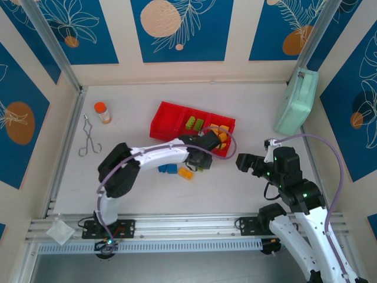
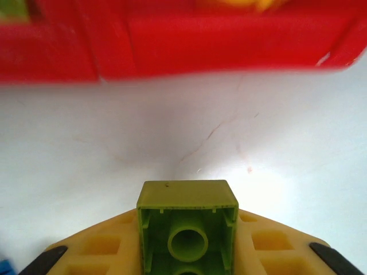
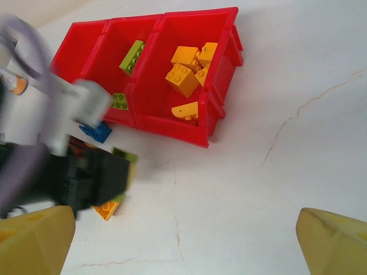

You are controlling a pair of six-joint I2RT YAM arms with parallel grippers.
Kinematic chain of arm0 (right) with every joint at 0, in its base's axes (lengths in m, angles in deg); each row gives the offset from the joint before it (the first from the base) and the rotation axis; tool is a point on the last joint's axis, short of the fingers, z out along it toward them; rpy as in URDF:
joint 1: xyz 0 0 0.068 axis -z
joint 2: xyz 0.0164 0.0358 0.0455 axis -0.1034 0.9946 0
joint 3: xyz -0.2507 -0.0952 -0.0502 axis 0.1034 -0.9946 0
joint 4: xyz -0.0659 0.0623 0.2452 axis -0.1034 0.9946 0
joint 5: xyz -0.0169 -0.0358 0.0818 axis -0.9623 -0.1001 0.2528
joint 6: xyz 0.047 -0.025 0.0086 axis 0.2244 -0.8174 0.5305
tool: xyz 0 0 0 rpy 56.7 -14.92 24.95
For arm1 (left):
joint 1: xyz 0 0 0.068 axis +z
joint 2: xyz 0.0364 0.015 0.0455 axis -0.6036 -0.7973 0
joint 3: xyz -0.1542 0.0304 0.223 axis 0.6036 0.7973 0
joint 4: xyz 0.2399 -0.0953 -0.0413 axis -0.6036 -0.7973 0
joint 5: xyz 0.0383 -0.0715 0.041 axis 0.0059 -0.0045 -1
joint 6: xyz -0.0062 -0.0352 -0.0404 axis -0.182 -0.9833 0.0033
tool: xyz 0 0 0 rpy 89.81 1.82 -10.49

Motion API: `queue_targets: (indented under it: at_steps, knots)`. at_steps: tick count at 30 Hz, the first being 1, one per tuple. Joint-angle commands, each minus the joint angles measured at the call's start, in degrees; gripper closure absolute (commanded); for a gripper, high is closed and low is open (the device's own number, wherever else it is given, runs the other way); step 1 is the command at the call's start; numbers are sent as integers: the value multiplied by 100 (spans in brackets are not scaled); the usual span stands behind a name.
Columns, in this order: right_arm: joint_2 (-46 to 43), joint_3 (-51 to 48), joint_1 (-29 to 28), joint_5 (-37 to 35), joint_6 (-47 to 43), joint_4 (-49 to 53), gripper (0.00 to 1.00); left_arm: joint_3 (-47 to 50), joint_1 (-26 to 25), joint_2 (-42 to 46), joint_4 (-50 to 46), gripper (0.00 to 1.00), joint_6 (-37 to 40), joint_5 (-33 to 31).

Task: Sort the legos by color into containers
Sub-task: Pick up the lego from the center of the table, then place the lego in the container.

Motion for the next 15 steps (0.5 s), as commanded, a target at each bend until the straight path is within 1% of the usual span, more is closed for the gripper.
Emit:
queue_targets:
  at_steps: [1,4,10,15]
  knots:
    - [-108,5,-35,189,-3,-71,1,-41,301,612,103,92,4,-609]
    - [-120,5,-42,224,-6,-84,1,-185,721,610,160,94,212,-598]
    - [-147,-24,-45,297,-15,-116,1,-753,1479,77,475,96,736,-158]
    - [-147,-18,-138,238,-6,-98,1,-1726,1753,-674,331,96,1123,79]
